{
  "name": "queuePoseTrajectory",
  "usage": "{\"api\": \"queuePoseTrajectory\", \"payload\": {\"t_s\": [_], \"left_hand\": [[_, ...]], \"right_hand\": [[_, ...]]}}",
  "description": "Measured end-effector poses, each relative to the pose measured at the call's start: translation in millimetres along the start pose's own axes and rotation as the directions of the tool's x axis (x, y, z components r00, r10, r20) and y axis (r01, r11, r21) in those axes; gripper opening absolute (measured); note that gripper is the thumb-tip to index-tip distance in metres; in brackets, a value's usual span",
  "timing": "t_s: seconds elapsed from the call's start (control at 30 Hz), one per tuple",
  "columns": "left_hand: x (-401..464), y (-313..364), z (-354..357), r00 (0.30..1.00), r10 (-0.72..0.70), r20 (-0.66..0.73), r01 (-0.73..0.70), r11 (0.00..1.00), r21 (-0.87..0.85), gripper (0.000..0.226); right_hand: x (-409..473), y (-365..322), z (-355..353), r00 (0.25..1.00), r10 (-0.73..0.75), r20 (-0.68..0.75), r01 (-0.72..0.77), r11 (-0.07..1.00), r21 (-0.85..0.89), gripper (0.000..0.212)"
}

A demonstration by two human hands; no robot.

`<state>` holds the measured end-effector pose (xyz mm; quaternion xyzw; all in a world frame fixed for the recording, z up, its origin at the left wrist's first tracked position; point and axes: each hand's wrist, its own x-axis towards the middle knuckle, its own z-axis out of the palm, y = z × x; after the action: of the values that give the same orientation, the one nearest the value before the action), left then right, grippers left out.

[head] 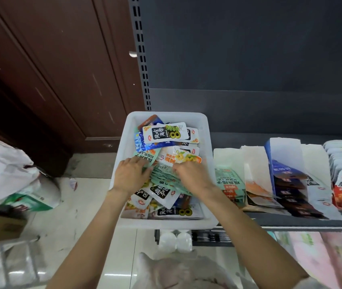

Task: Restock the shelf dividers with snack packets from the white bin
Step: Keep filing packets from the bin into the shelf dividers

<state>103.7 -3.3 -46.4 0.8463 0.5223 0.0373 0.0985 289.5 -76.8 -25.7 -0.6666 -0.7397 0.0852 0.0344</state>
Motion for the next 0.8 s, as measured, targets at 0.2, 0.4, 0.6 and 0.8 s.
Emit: {"api": "queuePoseTrajectory", "payload": {"t_s": [0.2,0.4,0.6,0.8], "left_hand": [[-5.2,12.4,9.8,0.997,-0.022,-0.077,0.008,0.984,-0.179,0.030],[-11.7,8.5,26.8,1.000,-0.014,0.015,0.016,0.993,-0.121,0.047],[-24.0,28.0,-8.0,0.979,-0.203,0.028,0.163,0.692,-0.703,0.048],[-38.7,79.1,-68.2,0.975,-0.088,0.206,0.205,-0.026,-0.979,0.042]], "right_hand": [[5.9,-1.8,-0.2,0.994,0.004,0.110,-0.017,0.993,0.114,0.038],[0.8,-13.7,-13.5,0.983,-0.062,0.174,0.092,0.980,-0.175,0.031],[-15.5,1.6,-59.6,0.920,0.240,-0.309,-0.169,0.956,0.240,0.021],[-43.3,-4.7,-96.0,0.874,0.478,0.086,-0.117,0.035,0.993,0.022]]}}
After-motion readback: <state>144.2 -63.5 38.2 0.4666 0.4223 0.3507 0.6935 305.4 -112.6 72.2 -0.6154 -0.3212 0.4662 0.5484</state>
